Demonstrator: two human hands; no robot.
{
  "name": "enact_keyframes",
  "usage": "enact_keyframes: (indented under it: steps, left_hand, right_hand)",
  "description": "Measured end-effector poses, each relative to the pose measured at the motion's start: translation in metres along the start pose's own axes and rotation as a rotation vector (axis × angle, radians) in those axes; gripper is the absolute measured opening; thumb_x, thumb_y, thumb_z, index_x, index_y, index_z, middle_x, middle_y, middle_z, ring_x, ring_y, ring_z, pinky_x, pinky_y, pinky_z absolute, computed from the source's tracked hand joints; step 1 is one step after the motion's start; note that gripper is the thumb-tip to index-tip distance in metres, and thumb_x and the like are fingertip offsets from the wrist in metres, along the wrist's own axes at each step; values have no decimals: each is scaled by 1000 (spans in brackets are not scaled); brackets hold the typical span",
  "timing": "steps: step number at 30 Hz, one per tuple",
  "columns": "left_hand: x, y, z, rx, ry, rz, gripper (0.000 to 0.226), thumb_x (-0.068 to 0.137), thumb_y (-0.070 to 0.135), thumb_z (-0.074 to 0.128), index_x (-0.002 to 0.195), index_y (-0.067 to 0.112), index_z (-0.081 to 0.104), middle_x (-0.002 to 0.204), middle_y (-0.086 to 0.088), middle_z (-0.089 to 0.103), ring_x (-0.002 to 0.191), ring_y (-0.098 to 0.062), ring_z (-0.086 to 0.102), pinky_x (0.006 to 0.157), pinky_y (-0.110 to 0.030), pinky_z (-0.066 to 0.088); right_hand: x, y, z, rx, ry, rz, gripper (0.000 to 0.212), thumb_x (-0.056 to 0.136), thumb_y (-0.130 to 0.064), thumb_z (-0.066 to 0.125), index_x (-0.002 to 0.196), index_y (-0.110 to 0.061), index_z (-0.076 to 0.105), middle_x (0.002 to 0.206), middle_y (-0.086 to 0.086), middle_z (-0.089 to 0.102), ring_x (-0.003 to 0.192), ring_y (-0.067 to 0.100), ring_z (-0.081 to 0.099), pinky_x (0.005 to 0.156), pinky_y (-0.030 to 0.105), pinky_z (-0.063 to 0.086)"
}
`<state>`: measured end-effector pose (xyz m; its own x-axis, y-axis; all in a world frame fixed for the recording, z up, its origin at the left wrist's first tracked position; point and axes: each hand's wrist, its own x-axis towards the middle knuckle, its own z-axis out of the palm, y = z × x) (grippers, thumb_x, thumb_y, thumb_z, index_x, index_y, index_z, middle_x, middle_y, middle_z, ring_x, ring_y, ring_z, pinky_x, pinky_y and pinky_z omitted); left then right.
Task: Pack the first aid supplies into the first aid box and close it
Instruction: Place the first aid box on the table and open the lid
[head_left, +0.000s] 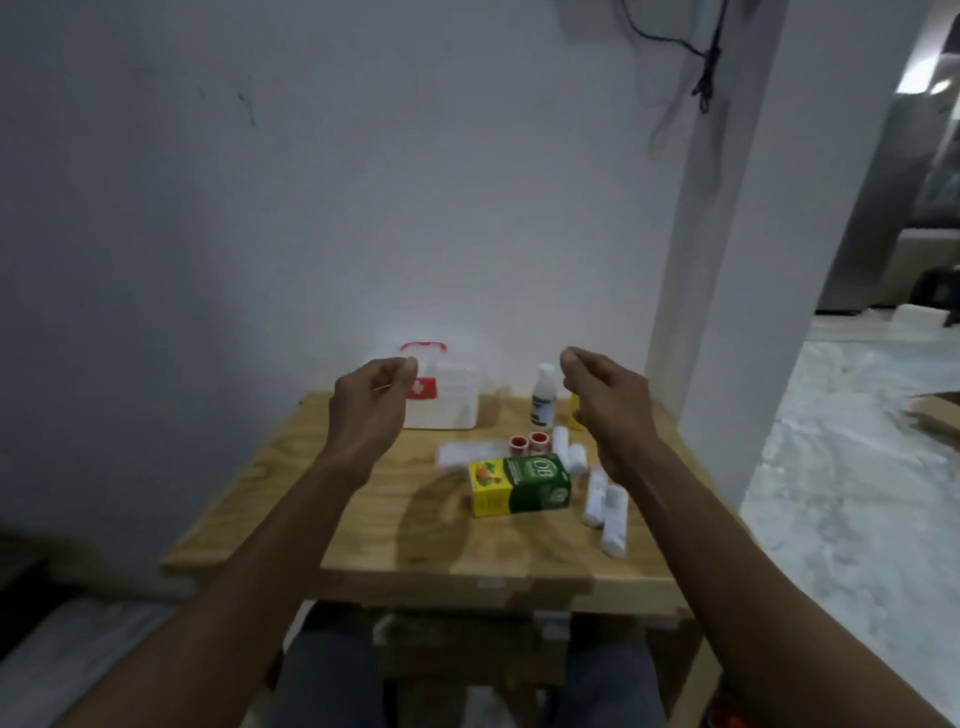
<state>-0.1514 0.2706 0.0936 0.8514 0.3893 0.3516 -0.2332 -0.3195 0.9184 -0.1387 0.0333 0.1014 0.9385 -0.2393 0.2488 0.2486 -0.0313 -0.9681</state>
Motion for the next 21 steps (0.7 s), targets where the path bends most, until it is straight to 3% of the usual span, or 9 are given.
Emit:
enact_keyframes:
  steps: [2,6,10,14,17,21]
  left_hand:
    - [10,-9,-11,26,7,-26,20,91,42,61,102,30,71,97,6,72,94,-16,67,89,-46,56]
    - [38,-34,-23,40,25,-66,29,92,40,61,113,22,70,102,5,70,99,-15,66,90,-40,55]
    - [70,-62,-26,85,17,-65,39,93,40,59,122,15,65,115,-2,69,104,-15,62,88,-30,48]
    - [108,-90,-22,127,7,-57,46,95,42,55,130,14,58,125,-8,64,104,-16,58,88,-31,47]
    - [136,-108,-13,147,5,-83,48,95,45,53,135,17,53,133,-10,58,114,-24,57,87,-32,47]
    - [166,-126,2,128,-44,-127,53,95,51,48,140,22,48,139,-9,53,119,-27,55,97,-46,50]
  right_hand:
    - [6,4,15,5,-25,15,33,91,-32,67,119,-15,68,105,-3,71,96,11,65,77,31,56]
    - [23,20,49,-4,-11,50,35,90,-30,68,120,-12,69,107,-1,69,99,13,63,85,34,53]
    - [44,39,81,-53,-3,74,38,91,-34,67,123,-13,67,112,0,69,101,14,63,77,32,50]
    - [69,56,113,-115,-5,80,43,93,-37,64,130,-15,62,126,4,65,109,16,60,87,32,50]
    - [91,69,136,-157,11,81,47,94,-39,61,135,-17,57,137,3,58,122,17,54,89,28,43]
    - [118,87,161,-138,18,119,50,93,-42,60,140,-25,51,148,1,46,133,21,46,93,28,41]
